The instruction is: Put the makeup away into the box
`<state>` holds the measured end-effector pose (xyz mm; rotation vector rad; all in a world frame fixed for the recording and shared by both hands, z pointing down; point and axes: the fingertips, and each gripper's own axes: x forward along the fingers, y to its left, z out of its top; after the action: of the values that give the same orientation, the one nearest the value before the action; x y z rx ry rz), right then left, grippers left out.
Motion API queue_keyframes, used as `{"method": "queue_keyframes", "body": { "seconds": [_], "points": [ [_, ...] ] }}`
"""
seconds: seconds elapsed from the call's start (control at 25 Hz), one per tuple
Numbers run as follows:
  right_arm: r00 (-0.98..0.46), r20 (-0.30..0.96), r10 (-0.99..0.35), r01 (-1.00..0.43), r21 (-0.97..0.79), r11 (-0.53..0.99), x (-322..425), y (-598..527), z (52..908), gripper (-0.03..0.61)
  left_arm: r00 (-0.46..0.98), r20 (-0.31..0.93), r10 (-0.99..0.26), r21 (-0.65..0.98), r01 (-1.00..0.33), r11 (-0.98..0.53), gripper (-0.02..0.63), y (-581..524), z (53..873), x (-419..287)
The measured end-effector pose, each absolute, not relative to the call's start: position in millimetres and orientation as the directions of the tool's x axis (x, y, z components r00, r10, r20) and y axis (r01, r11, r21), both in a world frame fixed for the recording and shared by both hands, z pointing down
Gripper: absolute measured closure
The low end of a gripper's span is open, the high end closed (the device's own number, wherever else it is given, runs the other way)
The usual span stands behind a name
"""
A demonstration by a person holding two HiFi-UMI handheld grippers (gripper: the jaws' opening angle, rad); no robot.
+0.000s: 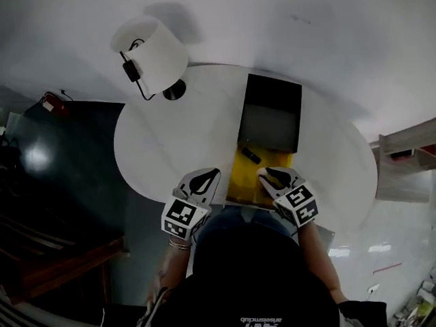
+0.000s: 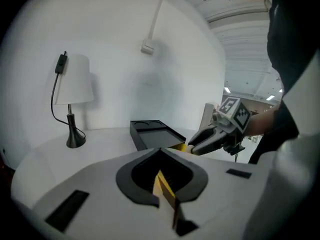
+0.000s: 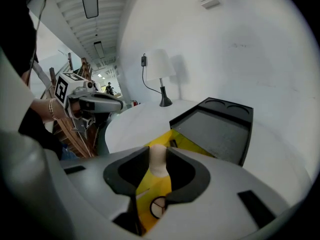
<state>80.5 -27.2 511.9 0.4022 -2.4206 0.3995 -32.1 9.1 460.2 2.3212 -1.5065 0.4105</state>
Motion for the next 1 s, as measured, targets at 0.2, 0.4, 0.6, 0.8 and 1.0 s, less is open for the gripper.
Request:
{"method": "queue_keyframes", "body": {
  "seconds": [0.2,0.4,0.6,0.8,1.0],
  "points": [
    [-0.745,0.649,-0.156,-0.366,-0.202,0.908,69.8,-17.2,517.7,0.46,0.411,0.429,-0.804,0.148,-0.911,-0.386,0.597,17.6,466.4,-35.0],
    [-0.733,0.668,-0.133,-0.357,-0.211,0.91,61.1,-11.0,526.4,0.459,0.425,0.431,-0.796,0.156,-0.904,-0.398,0.597,19.5,470.8,-39.4],
    [-0.721,0.685,-0.102,-0.343,-0.226,0.912,50.0,-2.7,535.1,0.457,0.422,0.438,-0.794,0.169,-0.906,-0.388,0.597,24.5,476.1,-53.2],
    [-0.704,0.706,-0.08,-0.345,-0.241,0.907,42.5,0.5,542.9,0.456,0.417,0.45,-0.79,0.181,-0.909,-0.376,0.597,30.1,482.0,-65.5],
    [-0.702,0.709,-0.064,-0.345,-0.26,0.902,33.4,0.9,549.3,0.456,0.396,0.467,-0.79,0.197,-0.918,-0.344,0.597,32.6,491.4,-81.5]
  ]
}}
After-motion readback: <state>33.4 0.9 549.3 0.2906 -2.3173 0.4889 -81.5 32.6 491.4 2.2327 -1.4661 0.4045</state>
